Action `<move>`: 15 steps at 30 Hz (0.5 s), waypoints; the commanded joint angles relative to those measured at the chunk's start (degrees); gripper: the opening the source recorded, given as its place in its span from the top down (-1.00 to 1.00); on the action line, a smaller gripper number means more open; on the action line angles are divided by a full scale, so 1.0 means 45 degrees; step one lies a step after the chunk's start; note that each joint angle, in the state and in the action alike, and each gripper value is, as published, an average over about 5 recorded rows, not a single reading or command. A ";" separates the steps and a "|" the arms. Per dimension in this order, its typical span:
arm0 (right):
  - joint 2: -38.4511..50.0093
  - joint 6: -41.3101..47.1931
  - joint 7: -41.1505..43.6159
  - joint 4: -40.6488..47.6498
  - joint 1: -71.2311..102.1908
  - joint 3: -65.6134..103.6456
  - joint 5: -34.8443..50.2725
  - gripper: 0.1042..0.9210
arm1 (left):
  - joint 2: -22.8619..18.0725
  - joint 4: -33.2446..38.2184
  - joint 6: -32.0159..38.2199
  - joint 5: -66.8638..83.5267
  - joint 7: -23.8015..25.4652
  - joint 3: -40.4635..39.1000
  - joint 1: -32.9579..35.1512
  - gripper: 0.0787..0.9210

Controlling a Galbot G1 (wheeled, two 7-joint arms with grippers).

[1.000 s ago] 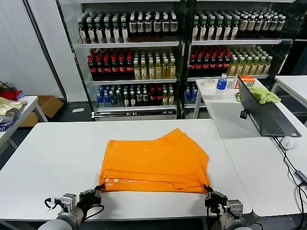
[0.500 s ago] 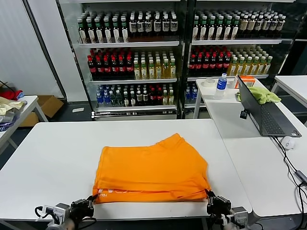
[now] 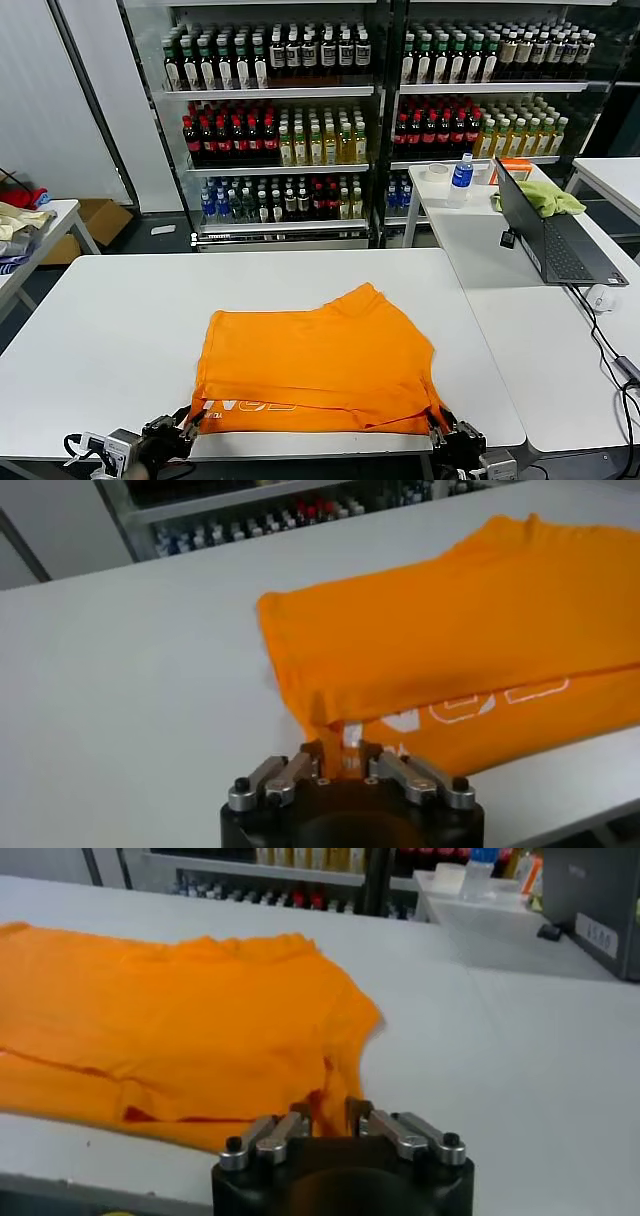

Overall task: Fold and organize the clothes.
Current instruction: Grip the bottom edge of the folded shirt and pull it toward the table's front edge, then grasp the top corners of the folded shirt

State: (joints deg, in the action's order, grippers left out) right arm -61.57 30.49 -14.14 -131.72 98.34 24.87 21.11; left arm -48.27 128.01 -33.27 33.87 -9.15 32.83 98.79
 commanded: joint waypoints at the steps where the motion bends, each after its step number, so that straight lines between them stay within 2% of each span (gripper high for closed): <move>1: 0.0810 0.0332 -0.0048 -0.0680 -0.2007 0.0186 0.0917 0.20 | 0.0332 0.0429 0.0031 0.0942 0.0138 0.0094 -0.1036 0.23; 5: 0.0844 0.0415 -0.0075 0.0812 -0.4495 -0.0367 0.1694 -0.10 | 0.0544 -0.0393 0.0050 0.1564 0.0363 -0.0111 -0.2753 -0.03; 12: -0.0013 0.0585 -0.0676 0.4817 -0.9794 -0.3017 0.2332 -0.58 | 0.0385 -0.3424 0.0482 0.1908 0.1184 -0.1619 -0.5983 -0.49; 15: -0.0399 0.0576 -0.0697 0.6435 -1.1592 -0.3881 0.2427 -0.72 | 0.0337 -0.4474 0.0720 0.1902 0.1497 -0.2269 -0.7106 -0.66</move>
State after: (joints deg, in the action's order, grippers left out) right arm -60.52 32.33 -15.51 -123.99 76.86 19.75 27.60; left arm -46.77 119.96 -31.61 40.08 -5.53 28.52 82.23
